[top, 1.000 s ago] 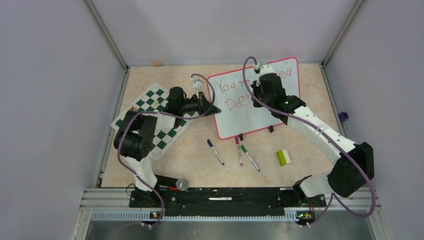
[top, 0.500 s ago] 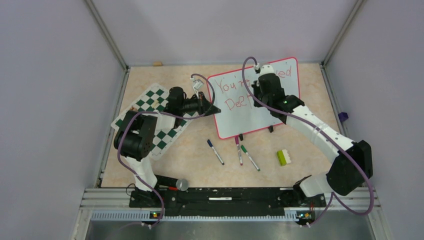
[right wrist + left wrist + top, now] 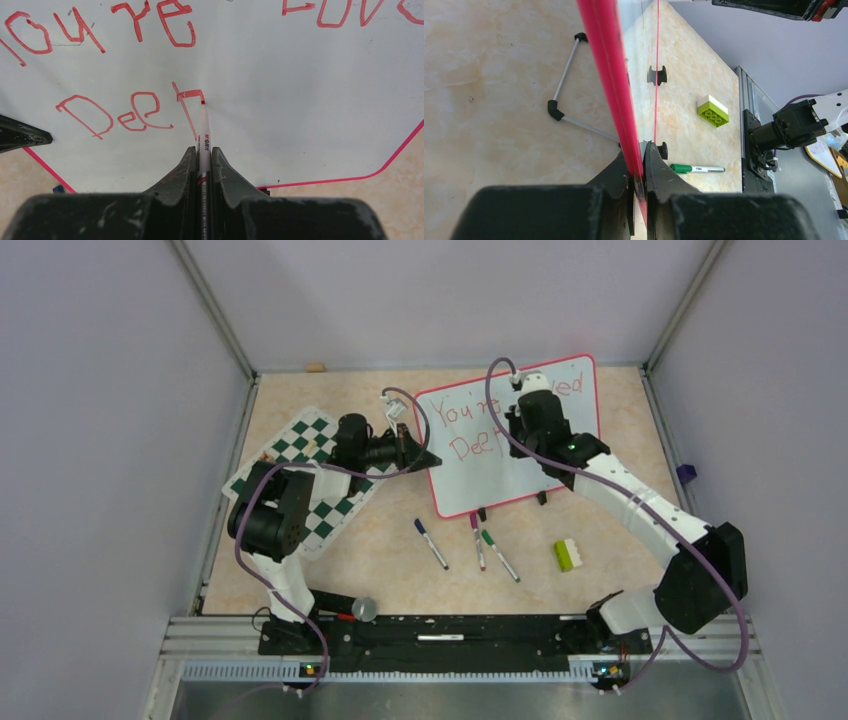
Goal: Write a sentence on the whiteboard
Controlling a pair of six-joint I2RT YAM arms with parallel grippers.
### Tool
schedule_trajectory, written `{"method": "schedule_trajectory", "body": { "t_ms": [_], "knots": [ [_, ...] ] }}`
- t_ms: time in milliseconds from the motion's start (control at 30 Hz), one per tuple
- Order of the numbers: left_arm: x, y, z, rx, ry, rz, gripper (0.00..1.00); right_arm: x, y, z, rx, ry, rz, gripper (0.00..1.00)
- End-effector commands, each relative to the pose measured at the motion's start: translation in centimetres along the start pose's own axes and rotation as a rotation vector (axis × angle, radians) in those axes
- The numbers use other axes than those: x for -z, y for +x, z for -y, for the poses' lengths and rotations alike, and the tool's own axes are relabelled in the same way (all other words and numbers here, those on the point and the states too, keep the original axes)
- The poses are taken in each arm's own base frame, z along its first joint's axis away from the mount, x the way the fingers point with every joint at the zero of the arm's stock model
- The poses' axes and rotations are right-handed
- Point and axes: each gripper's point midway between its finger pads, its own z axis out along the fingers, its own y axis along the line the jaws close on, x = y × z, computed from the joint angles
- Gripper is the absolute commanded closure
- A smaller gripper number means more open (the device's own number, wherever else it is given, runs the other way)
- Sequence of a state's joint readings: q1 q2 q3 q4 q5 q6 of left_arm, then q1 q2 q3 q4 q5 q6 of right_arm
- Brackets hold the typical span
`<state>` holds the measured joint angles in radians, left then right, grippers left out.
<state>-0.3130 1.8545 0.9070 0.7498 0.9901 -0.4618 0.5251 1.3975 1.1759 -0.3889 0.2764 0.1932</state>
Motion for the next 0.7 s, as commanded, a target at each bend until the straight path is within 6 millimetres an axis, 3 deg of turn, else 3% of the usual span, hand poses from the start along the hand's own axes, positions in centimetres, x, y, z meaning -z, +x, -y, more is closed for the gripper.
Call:
{"method": "schedule_trajectory", "body": {
  "t_ms": [0,333,667],
  "knots": [
    [-0.2,2.8,-1.8,-0.134,-0.046,-0.048,1.0,0.5,0.0,0.2,-0.006,-0.018,0.008,1.0],
    [-0.2,2.9,-1.8,-0.132,-0.046,-0.049,1.0,0.6,-0.2,-1.3,-0.014,-0.102,0.013,1.0],
    [-0.2,2.8,-1.7,-0.134,-0.047,-0.047,1.0,2.7,-2.8,-0.1,-0.054,-0.082,0.099,1.0]
  ]
}}
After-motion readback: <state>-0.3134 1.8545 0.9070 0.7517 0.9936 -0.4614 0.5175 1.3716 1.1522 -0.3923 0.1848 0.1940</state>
